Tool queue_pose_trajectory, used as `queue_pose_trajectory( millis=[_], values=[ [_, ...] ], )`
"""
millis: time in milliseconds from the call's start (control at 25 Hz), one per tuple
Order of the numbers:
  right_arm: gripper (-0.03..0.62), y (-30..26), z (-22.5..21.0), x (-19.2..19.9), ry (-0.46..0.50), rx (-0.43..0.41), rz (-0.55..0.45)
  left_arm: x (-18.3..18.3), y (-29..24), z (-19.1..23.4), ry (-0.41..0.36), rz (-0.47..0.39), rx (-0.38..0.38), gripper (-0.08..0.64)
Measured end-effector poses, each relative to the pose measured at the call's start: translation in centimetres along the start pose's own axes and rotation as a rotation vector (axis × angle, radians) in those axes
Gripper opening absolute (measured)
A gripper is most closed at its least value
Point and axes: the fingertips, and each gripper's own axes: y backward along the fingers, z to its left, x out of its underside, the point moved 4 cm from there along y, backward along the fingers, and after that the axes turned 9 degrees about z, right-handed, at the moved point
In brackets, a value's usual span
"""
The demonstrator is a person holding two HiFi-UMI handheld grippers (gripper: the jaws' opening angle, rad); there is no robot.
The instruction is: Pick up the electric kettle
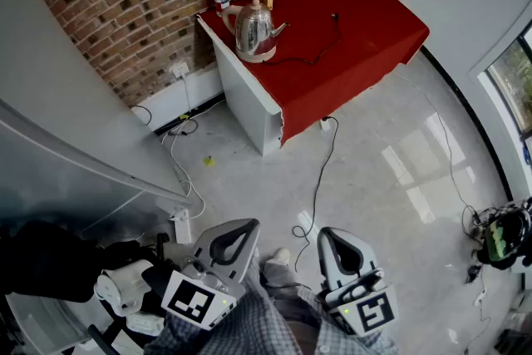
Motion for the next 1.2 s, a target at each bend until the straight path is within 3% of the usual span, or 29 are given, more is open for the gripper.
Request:
queue_pose_trajectory(
  millis=[480,1200],
  values=[
    [0.006,0.5,-0.1,-0.5,0.003,-0.006,-0.020,-0.3,-0.3,-0.8,-0.012,-0.008,-0.001,0.006],
    [0.006,-1.6,1.7,-0.9,-0.008,0.086,-0.032,-0.4,1.5,2.5,-0.018,-0.049,0.005,0.006]
  ],
)
